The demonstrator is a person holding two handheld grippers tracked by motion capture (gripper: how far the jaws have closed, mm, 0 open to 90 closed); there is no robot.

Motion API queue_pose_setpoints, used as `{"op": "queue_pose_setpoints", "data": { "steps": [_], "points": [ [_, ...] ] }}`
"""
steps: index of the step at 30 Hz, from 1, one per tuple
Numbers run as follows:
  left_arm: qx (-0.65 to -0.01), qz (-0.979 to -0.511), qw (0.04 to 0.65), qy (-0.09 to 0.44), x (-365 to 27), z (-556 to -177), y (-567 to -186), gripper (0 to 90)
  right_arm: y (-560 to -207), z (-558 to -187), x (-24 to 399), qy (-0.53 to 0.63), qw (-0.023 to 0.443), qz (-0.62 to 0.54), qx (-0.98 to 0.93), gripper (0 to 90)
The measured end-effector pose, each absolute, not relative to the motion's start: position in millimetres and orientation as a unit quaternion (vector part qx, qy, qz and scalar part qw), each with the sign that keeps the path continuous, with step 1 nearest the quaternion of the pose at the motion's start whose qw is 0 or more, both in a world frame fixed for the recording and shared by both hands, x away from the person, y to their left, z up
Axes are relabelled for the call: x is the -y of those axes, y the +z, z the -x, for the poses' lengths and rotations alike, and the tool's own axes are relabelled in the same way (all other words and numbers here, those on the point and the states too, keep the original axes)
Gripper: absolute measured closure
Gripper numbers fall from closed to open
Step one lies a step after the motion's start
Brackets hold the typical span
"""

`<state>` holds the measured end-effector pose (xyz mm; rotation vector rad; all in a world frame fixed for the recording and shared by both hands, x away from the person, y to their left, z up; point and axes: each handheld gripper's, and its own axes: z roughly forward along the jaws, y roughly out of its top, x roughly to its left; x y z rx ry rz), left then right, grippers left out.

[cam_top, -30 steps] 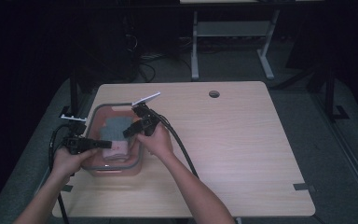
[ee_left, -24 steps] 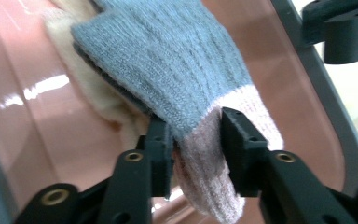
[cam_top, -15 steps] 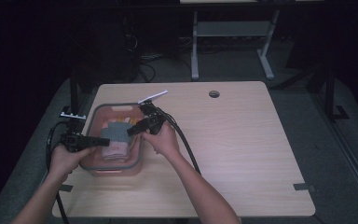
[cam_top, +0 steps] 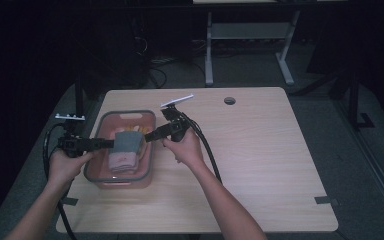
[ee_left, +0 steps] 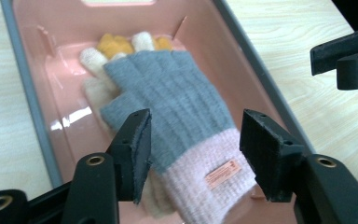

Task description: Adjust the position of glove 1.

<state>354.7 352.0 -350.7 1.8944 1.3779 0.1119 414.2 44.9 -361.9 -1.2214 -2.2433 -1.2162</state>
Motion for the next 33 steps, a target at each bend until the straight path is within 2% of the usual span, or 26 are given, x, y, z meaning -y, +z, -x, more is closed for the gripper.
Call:
{"op": "queue_pose_setpoints", "data": {
  "steps": [18, 33],
  "points": [
    [-0.513, -0.741, 0.432, 0.024, -326, -354, -337, 39.1, -360, -411, -13, -0.427, 0.154, 0.442, 0.774, 54.1],
    [-0.495, -0.754, 0.433, 0.011, -301, -356, -337, 36.3, -359, -408, 12, -0.437, 0.151, 0.453, 0.762, 51.0]
  ]
}}
